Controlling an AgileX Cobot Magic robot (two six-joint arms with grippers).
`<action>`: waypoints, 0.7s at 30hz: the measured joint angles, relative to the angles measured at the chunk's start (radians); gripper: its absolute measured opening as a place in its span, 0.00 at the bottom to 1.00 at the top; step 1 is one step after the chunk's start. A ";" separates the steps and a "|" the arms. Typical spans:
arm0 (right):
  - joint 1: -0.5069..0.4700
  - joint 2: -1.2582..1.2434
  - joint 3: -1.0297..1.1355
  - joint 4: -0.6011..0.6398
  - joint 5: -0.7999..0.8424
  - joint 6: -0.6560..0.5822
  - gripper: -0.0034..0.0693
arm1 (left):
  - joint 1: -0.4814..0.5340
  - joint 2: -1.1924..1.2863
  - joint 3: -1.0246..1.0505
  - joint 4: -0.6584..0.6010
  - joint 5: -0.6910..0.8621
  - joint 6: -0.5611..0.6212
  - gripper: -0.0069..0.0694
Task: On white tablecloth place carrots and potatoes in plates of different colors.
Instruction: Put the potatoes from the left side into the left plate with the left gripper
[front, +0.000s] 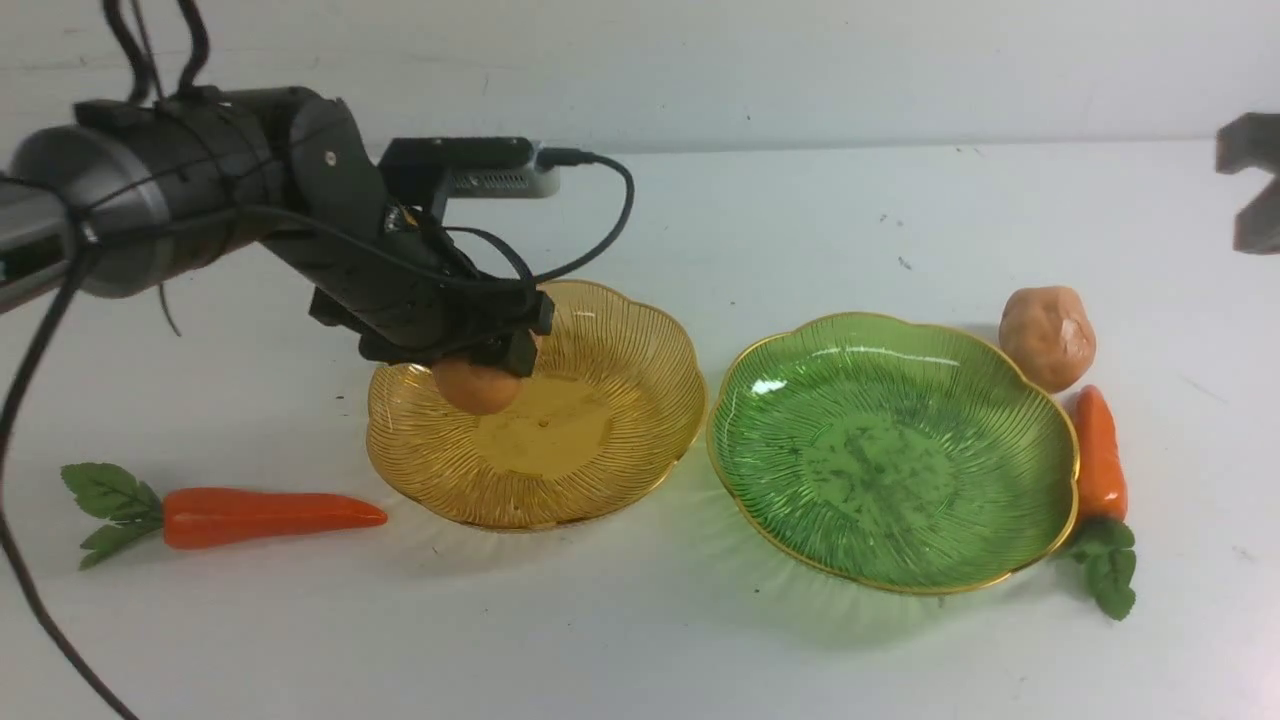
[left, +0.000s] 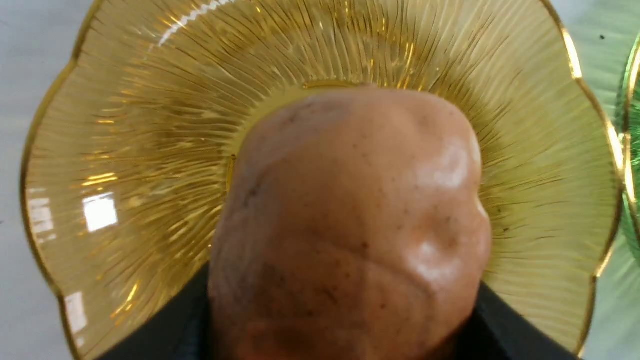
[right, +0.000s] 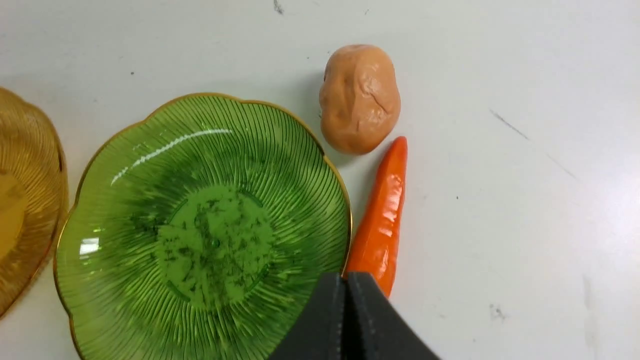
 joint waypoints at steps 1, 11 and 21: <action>0.000 0.047 -0.029 0.000 0.000 -0.001 0.08 | 0.000 0.033 -0.024 -0.001 0.015 0.002 0.64; 0.000 0.495 -0.278 0.002 -0.124 -0.033 0.83 | 0.000 0.145 -0.124 -0.003 0.070 0.040 0.96; 0.000 0.780 -0.464 0.044 -0.129 -0.052 0.98 | 0.000 0.139 -0.275 0.009 0.284 0.044 0.72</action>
